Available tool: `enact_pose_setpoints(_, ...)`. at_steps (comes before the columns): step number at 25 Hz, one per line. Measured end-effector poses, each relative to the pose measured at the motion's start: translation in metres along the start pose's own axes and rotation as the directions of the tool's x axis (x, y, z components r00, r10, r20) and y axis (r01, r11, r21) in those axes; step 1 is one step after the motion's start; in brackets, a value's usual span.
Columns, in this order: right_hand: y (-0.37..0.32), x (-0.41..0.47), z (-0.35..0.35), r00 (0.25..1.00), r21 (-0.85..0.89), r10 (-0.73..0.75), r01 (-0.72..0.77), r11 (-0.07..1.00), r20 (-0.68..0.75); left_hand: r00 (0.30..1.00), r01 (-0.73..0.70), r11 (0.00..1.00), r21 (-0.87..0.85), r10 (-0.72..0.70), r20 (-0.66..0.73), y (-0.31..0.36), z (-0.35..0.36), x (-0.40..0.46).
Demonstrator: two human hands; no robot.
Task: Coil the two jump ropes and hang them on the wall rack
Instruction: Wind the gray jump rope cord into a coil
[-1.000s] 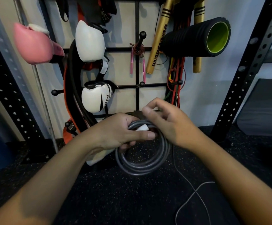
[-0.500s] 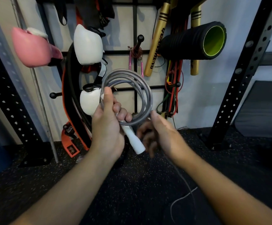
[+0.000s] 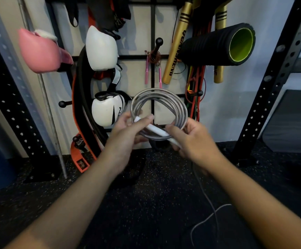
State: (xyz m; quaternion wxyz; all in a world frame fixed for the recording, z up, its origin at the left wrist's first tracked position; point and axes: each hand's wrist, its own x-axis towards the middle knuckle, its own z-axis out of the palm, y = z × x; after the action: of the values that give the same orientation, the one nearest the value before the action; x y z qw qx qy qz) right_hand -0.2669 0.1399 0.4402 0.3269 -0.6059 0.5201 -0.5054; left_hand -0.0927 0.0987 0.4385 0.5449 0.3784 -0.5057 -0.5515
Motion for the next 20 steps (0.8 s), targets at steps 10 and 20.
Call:
enact_pose_setpoints(10, -0.005, 0.000, -0.007, 0.920, -0.540, -0.079, 0.293, 0.789, 0.384, 0.850, -0.509, 0.047, 0.859, -0.132, 0.511, 0.043, 0.010, -0.021)
enact_pose_setpoints(20, 0.001, -0.003, -0.004, 0.949, -0.486, -0.088, 0.233, 0.842, 0.304, 0.867, -0.239, 0.505, 0.829, -0.273, 0.416, 0.021, -0.003, -0.009)
